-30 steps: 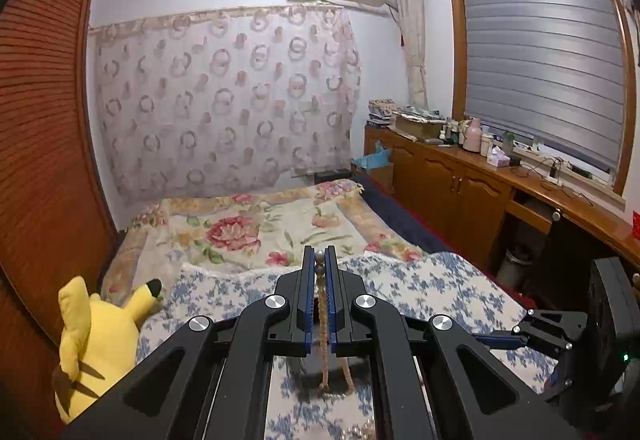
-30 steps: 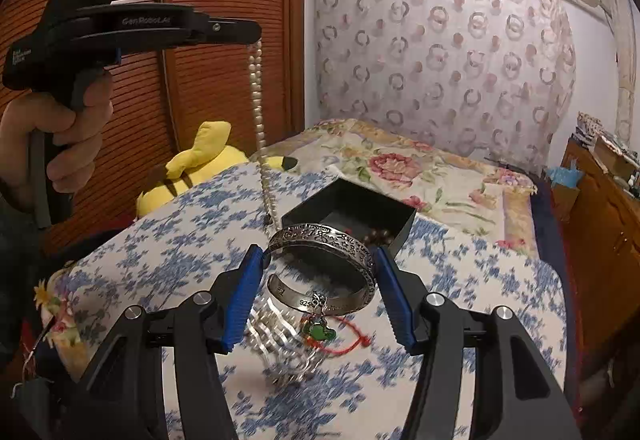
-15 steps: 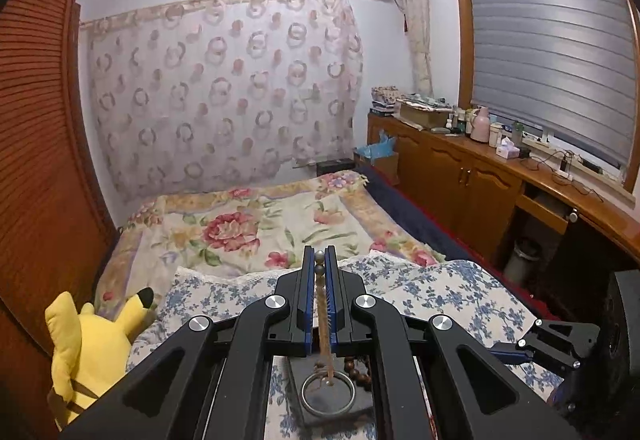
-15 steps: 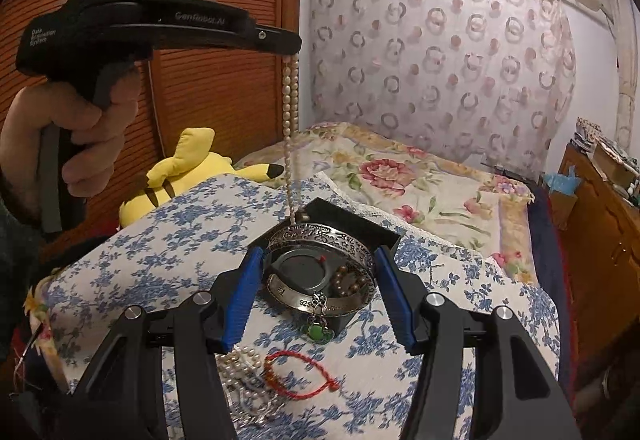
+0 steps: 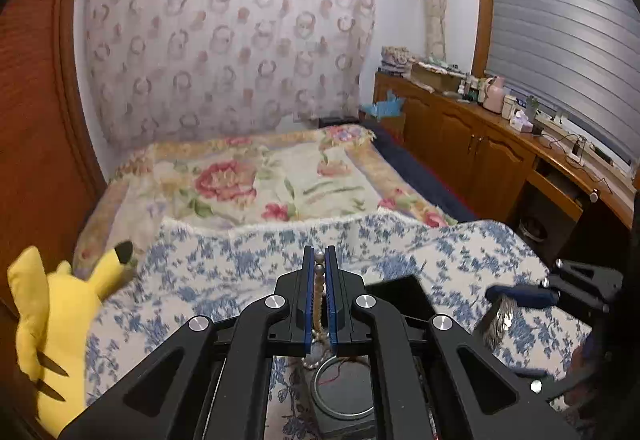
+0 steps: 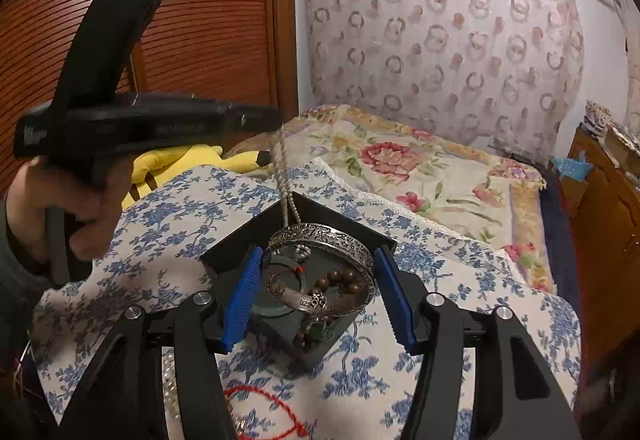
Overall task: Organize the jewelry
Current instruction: 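Lower the pearl necklace into the black box with the left gripper while the right releases the cuff there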
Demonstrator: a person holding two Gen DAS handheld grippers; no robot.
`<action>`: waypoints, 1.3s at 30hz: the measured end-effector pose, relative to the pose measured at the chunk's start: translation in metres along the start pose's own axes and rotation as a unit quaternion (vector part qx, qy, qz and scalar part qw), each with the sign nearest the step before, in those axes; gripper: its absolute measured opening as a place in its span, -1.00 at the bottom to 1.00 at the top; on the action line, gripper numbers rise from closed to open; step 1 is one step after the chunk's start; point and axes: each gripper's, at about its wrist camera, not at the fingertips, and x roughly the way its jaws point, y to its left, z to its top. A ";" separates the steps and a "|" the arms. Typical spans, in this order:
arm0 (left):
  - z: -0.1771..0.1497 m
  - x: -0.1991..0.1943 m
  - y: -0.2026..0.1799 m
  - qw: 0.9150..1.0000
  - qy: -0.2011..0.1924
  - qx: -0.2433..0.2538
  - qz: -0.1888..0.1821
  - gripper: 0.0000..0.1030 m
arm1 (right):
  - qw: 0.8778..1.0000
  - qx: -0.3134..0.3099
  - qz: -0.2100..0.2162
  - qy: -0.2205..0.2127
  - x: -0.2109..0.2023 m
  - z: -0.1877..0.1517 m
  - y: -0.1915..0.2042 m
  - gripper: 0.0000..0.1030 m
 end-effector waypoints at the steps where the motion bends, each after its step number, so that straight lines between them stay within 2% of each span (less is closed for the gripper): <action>1: -0.004 0.005 0.004 1.000 0.007 -0.006 -0.002 -0.91 | 1.000 -0.001 0.001 0.001 0.004 0.001 0.000 0.16; 9: -0.022 0.006 0.024 1.000 0.012 -0.022 -0.004 -0.56 | 1.000 -0.013 0.008 0.014 0.041 0.011 0.002 0.16; 13: -0.030 0.000 0.032 1.000 0.009 -0.018 0.002 -0.56 | 1.000 -0.001 0.023 0.015 0.048 0.011 -0.001 0.16; 16: -0.033 -0.004 0.037 1.000 0.007 -0.021 0.002 -0.56 | 0.998 0.032 0.051 0.013 0.051 0.014 -0.009 0.16; 20: -0.038 -0.009 0.041 1.000 0.005 -0.024 0.004 -0.57 | 0.997 0.052 0.060 0.014 0.051 0.019 -0.016 0.16; 24: -0.041 -0.014 0.043 1.000 0.002 -0.021 0.007 -0.56 | 0.997 0.053 0.058 0.012 0.048 0.025 -0.017 0.16; 28: -0.046 -0.017 0.043 1.000 0.003 -0.023 0.008 -0.56 | 0.997 0.042 0.049 0.031 0.057 0.025 -0.011 0.16; 32: -0.054 -0.023 0.043 1.000 0.003 -0.023 0.009 -0.38 | 0.997 0.039 0.033 0.055 0.071 0.019 -0.009 0.17; 34: -0.057 -0.025 0.042 1.000 0.004 -0.019 0.012 -0.36 | 0.997 0.044 0.026 0.060 0.072 0.016 -0.011 0.19; 35: -0.059 -0.026 0.042 1.000 0.005 -0.018 0.013 -0.34 | 0.997 0.047 0.025 0.059 0.071 0.016 -0.012 0.27; 39: -0.070 -0.034 0.040 1.000 0.009 -0.020 0.011 -0.30 | 0.997 0.052 0.025 0.048 0.059 0.014 -0.013 0.27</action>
